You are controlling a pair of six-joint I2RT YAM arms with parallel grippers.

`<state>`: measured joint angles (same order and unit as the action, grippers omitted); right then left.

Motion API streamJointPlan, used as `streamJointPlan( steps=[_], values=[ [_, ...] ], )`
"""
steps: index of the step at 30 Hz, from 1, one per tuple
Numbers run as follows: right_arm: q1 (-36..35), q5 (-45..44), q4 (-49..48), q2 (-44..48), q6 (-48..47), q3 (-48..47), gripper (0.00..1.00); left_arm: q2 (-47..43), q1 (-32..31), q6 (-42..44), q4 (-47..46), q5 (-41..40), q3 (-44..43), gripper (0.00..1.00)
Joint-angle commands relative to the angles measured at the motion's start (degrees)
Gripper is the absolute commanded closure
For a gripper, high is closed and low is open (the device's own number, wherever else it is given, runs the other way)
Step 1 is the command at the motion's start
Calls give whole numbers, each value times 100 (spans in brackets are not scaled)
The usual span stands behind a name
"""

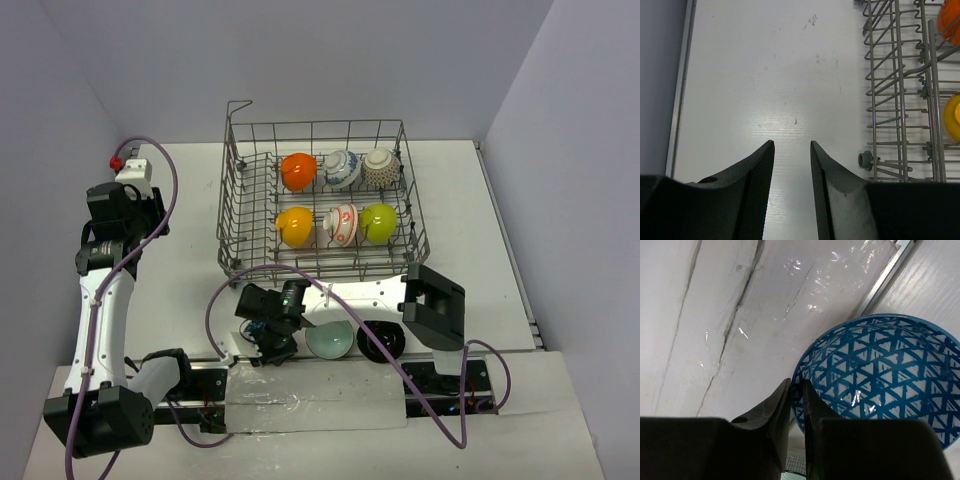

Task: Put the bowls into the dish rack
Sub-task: Pick up the bowl from the corner of the board.

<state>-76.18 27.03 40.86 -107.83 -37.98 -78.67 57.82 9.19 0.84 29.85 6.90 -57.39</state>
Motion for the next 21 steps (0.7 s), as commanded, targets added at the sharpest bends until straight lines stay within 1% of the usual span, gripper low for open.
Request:
streamJointPlan(
  steps=[1,3,16,21],
  values=[
    [33,-338,-236,-10,123,63,97,-148,30,-31,-172,136,52,59],
    [33,-391,-245,-1,150,54,100,-157,30,-31,-172,145,52,59],
    [33,-725,-263,131,273,98,100,-236,30,-31,-199,75,105,59],
    [24,-813,-105,271,300,54,100,-289,30,-31,-207,75,122,59]
  ],
)
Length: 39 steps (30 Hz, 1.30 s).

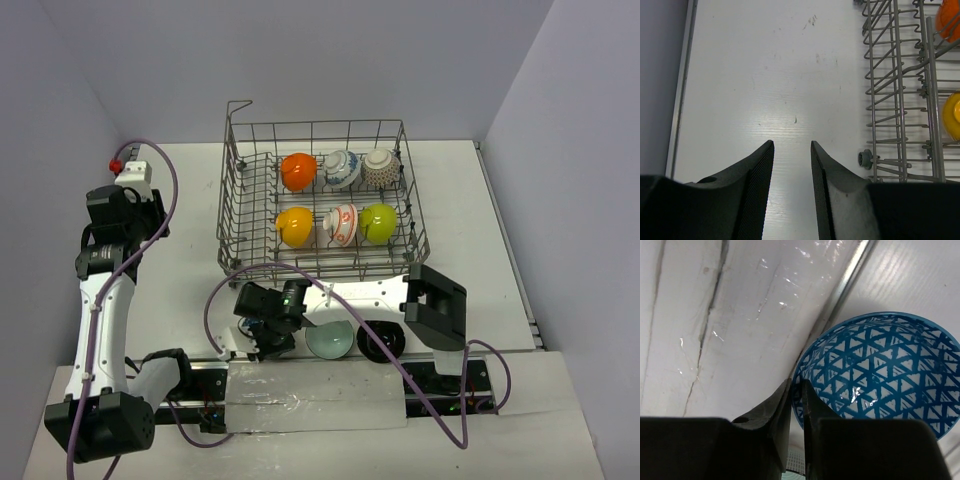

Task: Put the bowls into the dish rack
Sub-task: Pick up the bowl from the corner of the board, then turn the bowl upside down over the dish rack.

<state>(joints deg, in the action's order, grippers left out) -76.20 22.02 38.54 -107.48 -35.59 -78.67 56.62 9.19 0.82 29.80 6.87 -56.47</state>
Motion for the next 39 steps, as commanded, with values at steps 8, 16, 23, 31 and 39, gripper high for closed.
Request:
streamJointPlan(
  steps=[8,16,23,31,39],
  values=[
    [35,-602,197,632,44,81,100,-169,39,-29,-185,112,-4,59],
    [44,-752,276,825,44,27,100,-125,39,-29,-168,130,-40,59],
    [106,-726,338,948,44,-42,100,-72,39,-29,-141,165,-66,58],
    [710,143,733,1238,114,-551,100,-107,39,-29,-176,209,-40,59],
    [1301,1242,1032,1484,158,-860,100,-99,39,-29,-168,253,-57,58]
  ],
)
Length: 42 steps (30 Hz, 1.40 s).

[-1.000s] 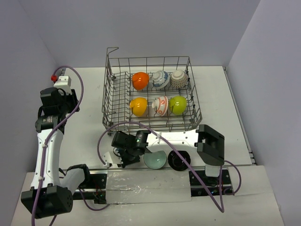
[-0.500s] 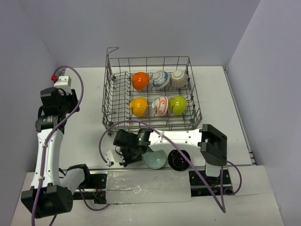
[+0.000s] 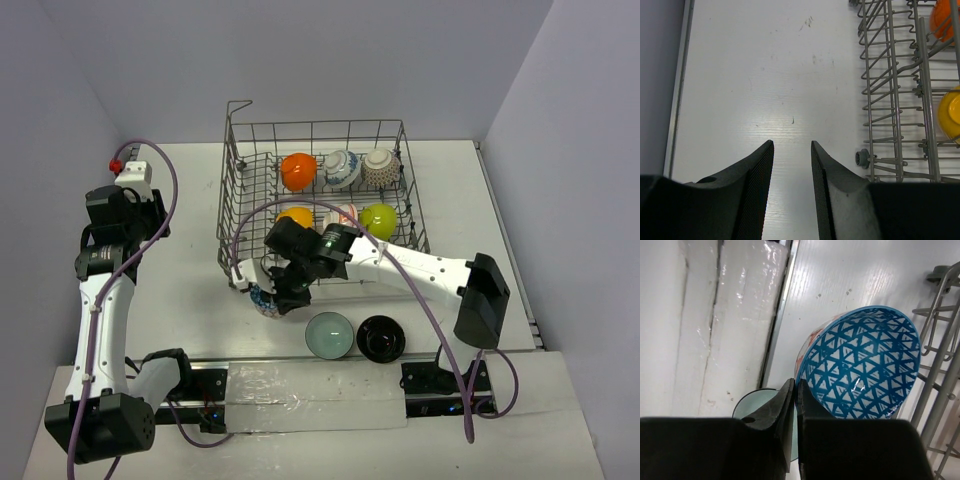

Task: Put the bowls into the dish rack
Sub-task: Turn the bowl upside down over the dish rack.

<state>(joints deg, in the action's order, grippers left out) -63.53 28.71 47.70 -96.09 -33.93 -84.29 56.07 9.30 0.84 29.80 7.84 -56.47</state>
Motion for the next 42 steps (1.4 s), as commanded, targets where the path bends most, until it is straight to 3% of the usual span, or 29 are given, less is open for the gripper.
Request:
streamJointPlan(
  steps=[1,18,30,42],
  values=[
    [33,609,134,337,-8,-316,100,-53,28,-31,-176,157,-57,59],
    [156,1664,854,644,-263,-834,100,-26,37,-31,-185,113,-49,58],
    [1324,2859,1320,548,-236,-1511,100,-35,28,-31,-177,157,-75,59],
    [1940,3536,2041,-67,-140,-3144,100,-9,28,-31,-124,209,-171,59]
  ],
)
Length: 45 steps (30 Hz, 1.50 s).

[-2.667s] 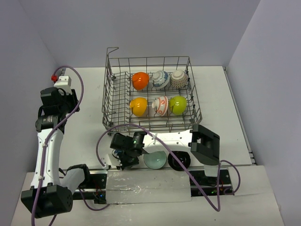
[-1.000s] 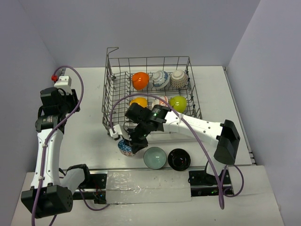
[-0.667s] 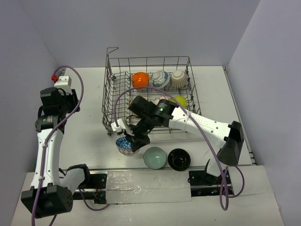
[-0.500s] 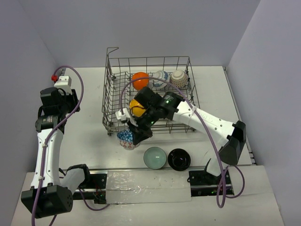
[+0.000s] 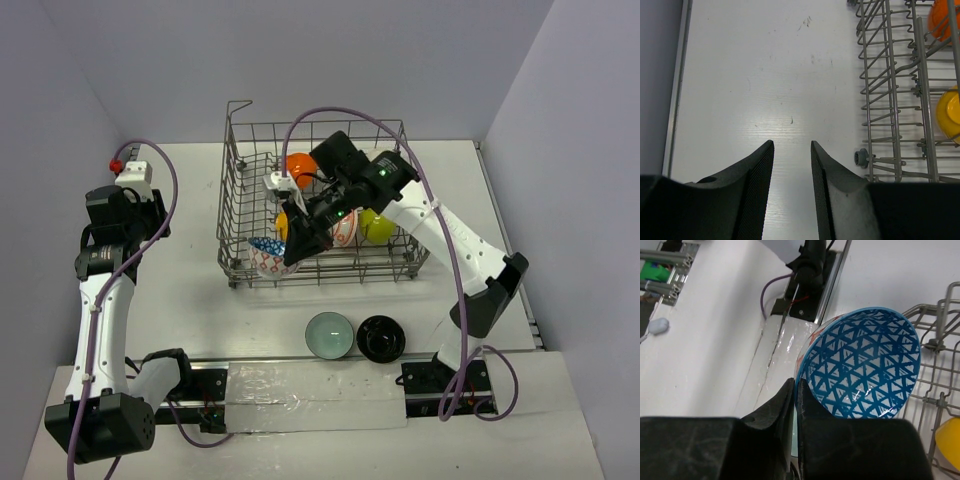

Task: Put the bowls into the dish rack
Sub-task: Turn the bowl upside down over the dish rack.

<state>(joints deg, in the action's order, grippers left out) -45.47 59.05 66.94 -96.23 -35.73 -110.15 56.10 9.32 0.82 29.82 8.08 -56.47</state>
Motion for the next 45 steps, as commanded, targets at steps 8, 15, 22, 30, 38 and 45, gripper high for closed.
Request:
streamJointPlan(
  steps=[8,15,22,30,38,45],
  values=[
    [504,810,-84,-423,566,-1026,100,-2,26,-29,-91,247,-207,60],
    [768,968,-216,-625,812,-1325,100,-152,17,-12,-153,247,-198,59],
    [1023,1126,-339,-1065,1155,-1834,100,-46,17,94,-47,317,-330,59],
    [1102,1127,-612,-1372,1393,-1852,100,-63,8,67,-38,431,-295,59],
    [1120,1346,-735,-1934,1498,-1896,100,-160,-1,120,-117,458,-163,57],
    [1146,1452,-919,-2260,1656,-2098,100,-310,-1,102,-135,458,-110,55]
  ],
)
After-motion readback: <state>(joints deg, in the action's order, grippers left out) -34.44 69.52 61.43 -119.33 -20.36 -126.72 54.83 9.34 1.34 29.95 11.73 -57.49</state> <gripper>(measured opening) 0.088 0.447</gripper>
